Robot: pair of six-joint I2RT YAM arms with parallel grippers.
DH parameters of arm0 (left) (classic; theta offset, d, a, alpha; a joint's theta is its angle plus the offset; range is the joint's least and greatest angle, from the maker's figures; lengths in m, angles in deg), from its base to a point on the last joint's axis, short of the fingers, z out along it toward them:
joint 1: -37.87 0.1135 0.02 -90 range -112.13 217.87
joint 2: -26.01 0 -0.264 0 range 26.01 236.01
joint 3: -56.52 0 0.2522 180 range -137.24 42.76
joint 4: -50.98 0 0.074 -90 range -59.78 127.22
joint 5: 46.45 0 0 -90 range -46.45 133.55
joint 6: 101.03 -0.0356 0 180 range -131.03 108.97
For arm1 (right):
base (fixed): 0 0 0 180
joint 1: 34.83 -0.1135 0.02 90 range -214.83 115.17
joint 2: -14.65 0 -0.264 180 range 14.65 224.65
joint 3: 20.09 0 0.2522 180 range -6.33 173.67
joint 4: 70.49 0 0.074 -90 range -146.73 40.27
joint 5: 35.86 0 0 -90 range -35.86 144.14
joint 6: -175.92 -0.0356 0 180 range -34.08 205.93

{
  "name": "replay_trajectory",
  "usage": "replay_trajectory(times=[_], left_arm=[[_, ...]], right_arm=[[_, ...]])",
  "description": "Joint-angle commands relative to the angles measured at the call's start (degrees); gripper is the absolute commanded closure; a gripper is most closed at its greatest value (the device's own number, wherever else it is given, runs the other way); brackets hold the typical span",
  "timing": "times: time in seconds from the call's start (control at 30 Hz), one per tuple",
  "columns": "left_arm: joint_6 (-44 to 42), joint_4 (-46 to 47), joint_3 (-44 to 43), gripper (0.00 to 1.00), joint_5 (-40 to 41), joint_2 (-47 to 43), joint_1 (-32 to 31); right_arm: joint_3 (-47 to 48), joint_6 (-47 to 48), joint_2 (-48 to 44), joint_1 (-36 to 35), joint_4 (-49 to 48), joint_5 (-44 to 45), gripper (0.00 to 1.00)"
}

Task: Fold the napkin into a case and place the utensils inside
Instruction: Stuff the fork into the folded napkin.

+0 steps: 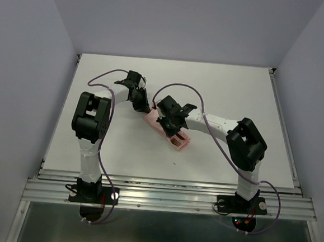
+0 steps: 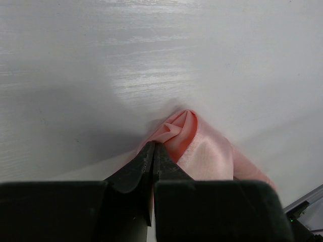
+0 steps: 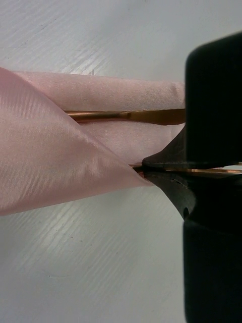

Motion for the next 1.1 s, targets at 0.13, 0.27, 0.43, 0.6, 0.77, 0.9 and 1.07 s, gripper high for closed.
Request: replay_trajectory(times=[0.13,0.27,0.43,0.6,0.77,0.9,1.07], left_arm=[[-0.98,-0.39,0.75,0.89,-0.28,-3.02,0.25],[-1.07,-0.48,0.84,0.89,-0.28,-2.93,0.25],[-1.07,-0.48,0.83,0.89,-0.28,-2.93,0.25],[-1.07,-0.48,0.75,0.89,-0.37,-2.93,0.25],[-1.24,-0.57,0.83,0.89,-0.37,-2.93,0.25],[-1.33,-0.57,0.92,0.89,-0.37,-3.02,0.25],[-1.33,-0.48,0.92,0.89,-0.37,-2.93,0.25]], right_arm=[[1.2,1.99,1.63,-0.68,-4.92,2.33,0.99],[1.37,2.6,2.6,-0.68,-5.27,3.12,0.99],[1.37,3.13,2.51,-0.68,-5.71,3.56,0.99],[1.72,3.13,2.16,-0.68,-6.06,4.0,0.99],[2.16,5.59,2.42,-0.68,-6.15,3.65,0.99],[1.9,7.26,2.51,-0.68,-6.68,3.82,0.99],[1.55,8.32,2.16,-0.68,-8.08,2.85,0.99]])
